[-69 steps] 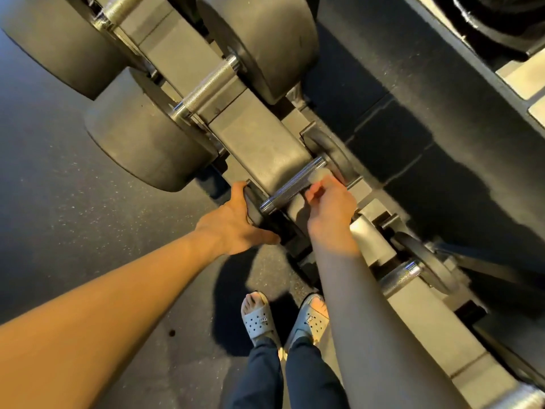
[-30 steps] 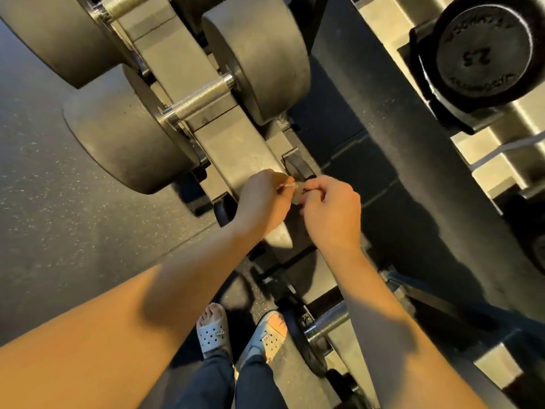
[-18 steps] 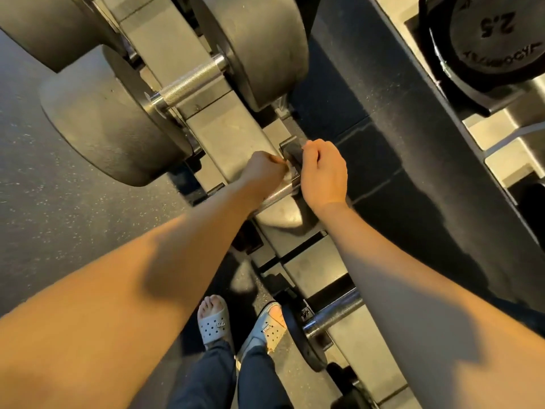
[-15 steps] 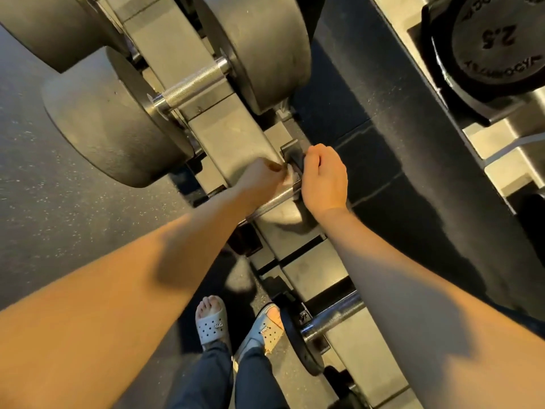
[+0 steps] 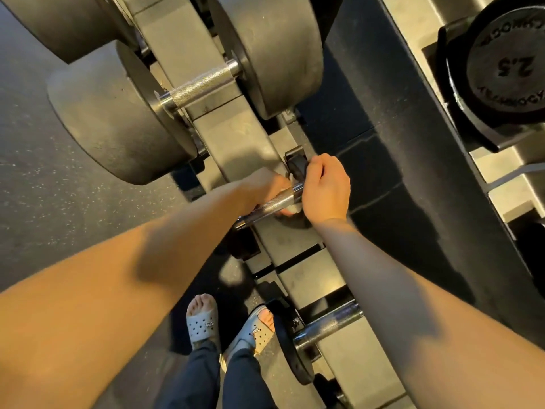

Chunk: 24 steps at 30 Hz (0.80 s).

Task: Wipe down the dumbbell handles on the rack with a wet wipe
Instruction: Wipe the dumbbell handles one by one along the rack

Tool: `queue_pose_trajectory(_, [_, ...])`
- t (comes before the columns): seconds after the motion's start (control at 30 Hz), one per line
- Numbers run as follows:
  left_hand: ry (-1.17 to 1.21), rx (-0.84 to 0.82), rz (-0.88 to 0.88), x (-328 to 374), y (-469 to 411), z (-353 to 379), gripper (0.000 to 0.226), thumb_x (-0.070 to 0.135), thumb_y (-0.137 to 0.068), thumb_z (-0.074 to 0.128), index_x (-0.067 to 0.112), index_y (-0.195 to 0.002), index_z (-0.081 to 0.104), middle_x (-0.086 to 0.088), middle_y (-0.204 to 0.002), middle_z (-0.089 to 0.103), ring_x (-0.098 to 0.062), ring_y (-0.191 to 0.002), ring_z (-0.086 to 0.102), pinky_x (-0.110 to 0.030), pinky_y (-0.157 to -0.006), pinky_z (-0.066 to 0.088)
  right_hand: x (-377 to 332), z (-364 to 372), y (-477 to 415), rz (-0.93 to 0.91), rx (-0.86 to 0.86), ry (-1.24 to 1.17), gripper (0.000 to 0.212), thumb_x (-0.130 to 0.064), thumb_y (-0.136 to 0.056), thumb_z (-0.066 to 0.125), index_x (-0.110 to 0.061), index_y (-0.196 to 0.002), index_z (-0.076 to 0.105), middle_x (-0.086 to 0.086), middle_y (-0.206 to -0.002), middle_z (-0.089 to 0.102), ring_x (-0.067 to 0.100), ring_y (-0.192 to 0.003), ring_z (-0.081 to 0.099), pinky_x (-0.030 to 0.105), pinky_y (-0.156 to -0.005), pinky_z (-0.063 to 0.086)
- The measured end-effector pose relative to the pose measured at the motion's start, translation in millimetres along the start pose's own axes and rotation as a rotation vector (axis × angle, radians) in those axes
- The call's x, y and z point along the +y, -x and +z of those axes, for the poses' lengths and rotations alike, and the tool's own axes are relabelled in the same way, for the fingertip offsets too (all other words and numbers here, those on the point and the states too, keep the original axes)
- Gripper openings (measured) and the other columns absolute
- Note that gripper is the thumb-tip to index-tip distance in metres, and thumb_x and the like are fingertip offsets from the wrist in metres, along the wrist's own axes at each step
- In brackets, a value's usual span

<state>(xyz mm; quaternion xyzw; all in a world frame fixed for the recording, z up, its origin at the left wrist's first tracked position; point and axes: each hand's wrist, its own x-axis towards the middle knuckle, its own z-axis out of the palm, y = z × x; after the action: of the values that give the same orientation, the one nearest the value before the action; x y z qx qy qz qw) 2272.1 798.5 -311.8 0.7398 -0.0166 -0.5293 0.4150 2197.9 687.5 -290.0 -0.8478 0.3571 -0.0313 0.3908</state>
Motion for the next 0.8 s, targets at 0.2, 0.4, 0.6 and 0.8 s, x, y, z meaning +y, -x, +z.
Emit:
queue_pose_trajectory(0.2, [-0.278,0.499,0.332,-30.8,47.9,35.8,0.021,0.023,-0.101,0.059,0.023,-0.081,0.067,0.005,-0.069,0.065,-0.005,-0.062,0.062,-0.021,-0.059,0.049,4.6,2.7,-0.6,-0.001,0.039,0.025,0.030,-0.028,-0.107,0.039,-0.020,-0.082,0.054,0.004,-0.084,0.057,0.023,-0.082,0.057,0.047,-0.081,0.051])
queue_pose_trajectory(0.4, [-0.022,0.546,0.570,-15.0,43.2,59.7,0.025,0.012,-0.095,0.060,0.026,-0.074,0.063,0.015,-0.065,0.057,0.003,-0.067,0.059,-0.008,-0.064,0.040,2.7,2.5,-0.7,-0.012,0.050,0.019,0.032,-0.027,-0.106,0.040,-0.022,-0.078,0.053,0.004,-0.081,0.056,0.024,-0.082,0.057,0.047,-0.079,0.050])
queue_pose_trajectory(0.6, [-0.647,0.498,0.377,-32.7,57.1,19.9,0.012,0.028,-0.096,0.066,0.020,-0.102,0.071,0.005,-0.086,0.067,-0.010,-0.073,0.062,-0.026,-0.069,0.050,0.8,0.6,2.4,0.020,0.030,0.004,0.033,-0.028,-0.106,0.039,-0.014,-0.082,0.056,0.007,-0.083,0.057,0.026,-0.082,0.057,0.051,-0.082,0.050])
queue_pose_trajectory(0.8, [-0.596,0.463,0.240,-28.9,56.5,5.2,0.010,0.020,-0.095,0.068,0.016,-0.102,0.074,0.002,-0.086,0.069,-0.008,-0.071,0.064,-0.024,-0.067,0.055,1.6,0.6,2.7,0.007,0.037,0.023,0.032,-0.027,-0.107,0.039,-0.017,-0.080,0.053,0.004,-0.081,0.054,0.025,-0.080,0.055,0.047,-0.079,0.049])
